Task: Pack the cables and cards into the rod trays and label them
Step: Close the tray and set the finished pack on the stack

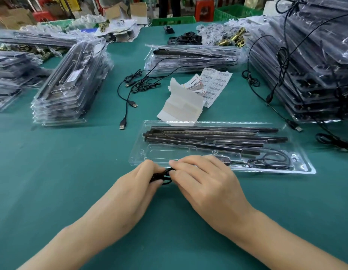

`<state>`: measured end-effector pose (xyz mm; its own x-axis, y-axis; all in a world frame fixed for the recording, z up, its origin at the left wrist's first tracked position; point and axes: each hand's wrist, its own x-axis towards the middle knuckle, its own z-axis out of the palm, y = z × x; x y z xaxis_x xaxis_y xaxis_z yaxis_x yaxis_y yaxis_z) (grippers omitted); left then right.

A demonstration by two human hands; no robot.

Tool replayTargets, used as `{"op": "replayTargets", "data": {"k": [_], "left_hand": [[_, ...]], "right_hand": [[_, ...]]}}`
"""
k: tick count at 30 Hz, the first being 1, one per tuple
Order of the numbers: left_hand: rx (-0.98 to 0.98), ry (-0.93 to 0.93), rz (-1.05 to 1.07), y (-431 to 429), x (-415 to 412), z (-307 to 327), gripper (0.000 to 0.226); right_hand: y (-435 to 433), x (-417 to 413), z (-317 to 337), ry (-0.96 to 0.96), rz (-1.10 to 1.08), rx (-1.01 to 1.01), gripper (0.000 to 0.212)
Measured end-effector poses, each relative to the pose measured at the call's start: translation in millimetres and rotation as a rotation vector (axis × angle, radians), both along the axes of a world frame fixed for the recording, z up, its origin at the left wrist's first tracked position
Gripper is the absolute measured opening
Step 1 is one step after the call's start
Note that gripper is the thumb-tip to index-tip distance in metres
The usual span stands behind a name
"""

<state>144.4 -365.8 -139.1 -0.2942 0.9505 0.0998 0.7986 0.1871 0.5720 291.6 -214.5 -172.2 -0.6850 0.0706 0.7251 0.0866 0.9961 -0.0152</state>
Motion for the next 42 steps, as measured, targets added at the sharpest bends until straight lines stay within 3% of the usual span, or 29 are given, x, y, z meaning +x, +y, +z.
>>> {"op": "replayTargets", "data": {"k": [4, 7, 10, 18, 21, 25, 27, 29, 33, 38, 42], "left_hand": [[0.053, -0.202, 0.069, 0, 1, -6, 0.023], [0.114, -0.290, 0.104, 4, 1, -10, 0.015], [0.126, -0.411, 0.129, 5, 1, -13, 0.015], [0.125, -0.521, 0.207, 0, -1, -13, 0.014], [0.101, -0.409, 0.129, -8, -3, -7, 0.026], [0.092, 0.242, -0.050, -12, -4, -2, 0.054], [0.094, 0.442, -0.097, -9, -2, -2, 0.050], [0.037, 0.403, -0.078, -7, 2, 1, 0.043], [-0.115, 0.008, 0.063, -11, 6, 7, 0.049], [-0.270, 0.037, 0.072, -4, 11, 8, 0.064], [-0.239, 0.088, 0.149, 2, 14, 3, 0.035]], "right_hand": [[-3, -3, 0, -0.047, -0.013, 0.075, 0.013], [-5, -6, 5, -0.129, -0.028, 0.116, 0.030], [-3, -13, 9, -0.100, -0.055, 0.185, 0.018], [2, -14, 3, -0.028, 0.012, 0.208, 0.024], [4, -14, 1, -0.060, 0.051, 0.163, 0.024], [4, -13, -1, -0.097, 0.100, 0.080, 0.019], [5, -12, -1, -0.115, 0.119, 0.060, 0.019], [4, -12, -1, -0.138, 0.126, 0.059, 0.020], [4, -11, 0, -0.153, 0.139, 0.062, 0.020], [5, -11, 1, -0.158, 0.135, 0.050, 0.021], [5, -12, 0, -0.189, 0.150, 0.047, 0.021]]}}
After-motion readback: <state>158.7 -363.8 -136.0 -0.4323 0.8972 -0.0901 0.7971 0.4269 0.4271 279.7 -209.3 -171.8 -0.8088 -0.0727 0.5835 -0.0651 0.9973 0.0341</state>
